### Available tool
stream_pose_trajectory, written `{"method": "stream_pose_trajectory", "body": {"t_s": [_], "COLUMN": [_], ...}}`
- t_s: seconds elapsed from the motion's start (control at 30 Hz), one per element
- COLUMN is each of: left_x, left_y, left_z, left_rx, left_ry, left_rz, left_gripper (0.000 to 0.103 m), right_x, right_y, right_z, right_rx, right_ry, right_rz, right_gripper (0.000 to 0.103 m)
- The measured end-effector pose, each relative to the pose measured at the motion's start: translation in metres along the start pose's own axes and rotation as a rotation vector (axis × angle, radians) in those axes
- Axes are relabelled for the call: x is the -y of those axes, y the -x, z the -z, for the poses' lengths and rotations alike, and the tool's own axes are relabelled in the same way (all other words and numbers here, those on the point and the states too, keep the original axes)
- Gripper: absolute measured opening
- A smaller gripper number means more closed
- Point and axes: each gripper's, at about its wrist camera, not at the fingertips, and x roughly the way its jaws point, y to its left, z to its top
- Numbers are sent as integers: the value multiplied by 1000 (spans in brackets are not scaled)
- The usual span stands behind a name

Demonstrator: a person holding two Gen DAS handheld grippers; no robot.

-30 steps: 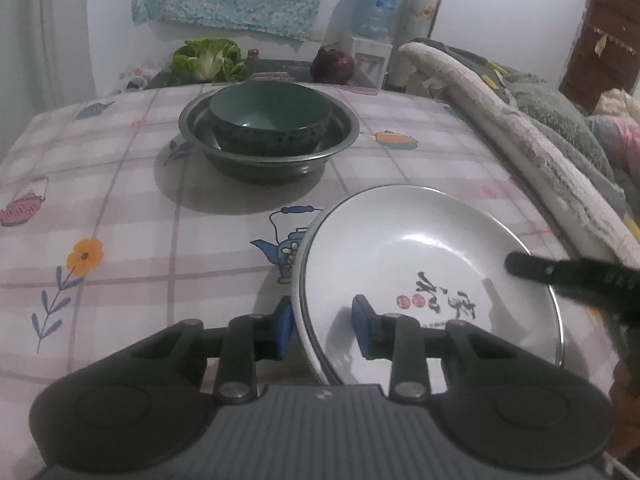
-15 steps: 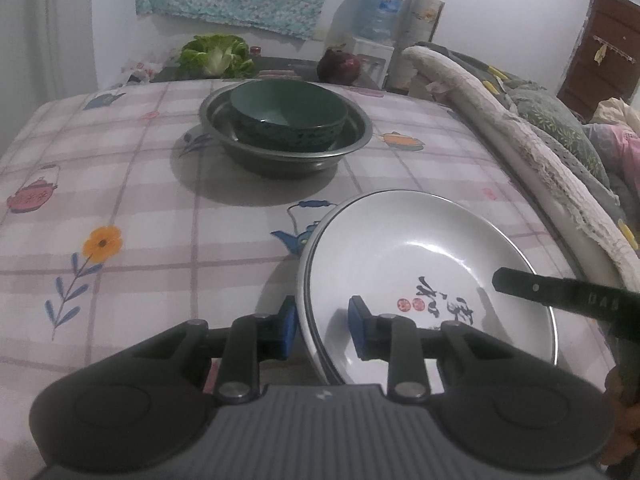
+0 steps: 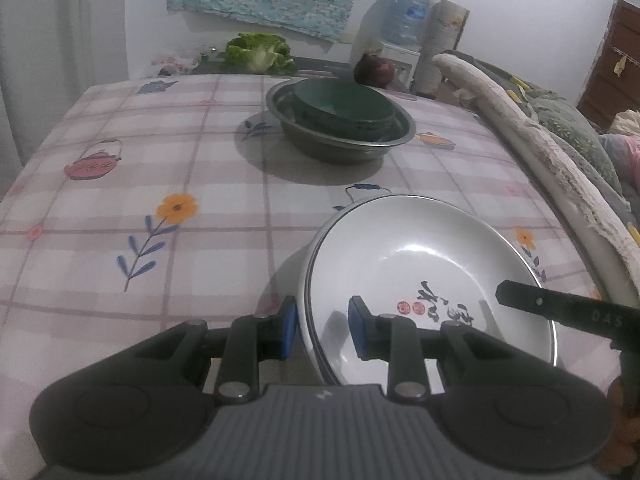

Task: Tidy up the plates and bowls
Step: 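Open both tools and move them to the large steel bowl rim, then close both tools on the steel bowl rim and lift it with the green bowl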

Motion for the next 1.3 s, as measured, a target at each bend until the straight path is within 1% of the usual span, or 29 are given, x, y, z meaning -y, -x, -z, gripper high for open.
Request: {"method": "stream_pose_trajectory", "body": {"t_s": [0.2,0.37,0.4,0.43,0.47,0.57,0.63,0.83,0.97,1.1,1.2,1.3], "left_x": [-3,-2,-2,-2,-2,-4,-6,-6,-7,-10,-15,-19], "left_y": [4,6,7,9,11,17,20,23,19,4,-14,-31], "left_z": [3,2,2,1,-1,-8,-14,-44,-69,-92,-109,-123], "left_rx": [9,11,16,23,31,56,74,135,175,194,189,179], "left_ry": [6,-9,-11,-14,-15,-15,-21,-42,-52,-55,-45,-34], "left_rz": [-1,5,3,-2,-8,-27,-36,-62,-72,-78,-77,-78], "left_gripper": [29,33,35,39,45,52,56,64,64,64,63,59], "right_x": [-9,-10,-10,-10,-10,-11,-9,-5,-10,-14,-13,-12], "right_y": [1,1,1,3,5,12,17,26,22,5,-11,-29], "right_z": [6,7,7,7,6,1,-5,-38,-68,-99,-120,-136], "right_rx": [2,10,9,13,19,39,51,96,119,133,136,127], "right_ry": [8,13,14,17,22,42,49,101,145,171,185,184], "right_rz": [3,8,7,6,8,25,34,55,47,43,41,33], "right_gripper": [33,36,38,40,44,54,56,58,58,58,58,58]}}
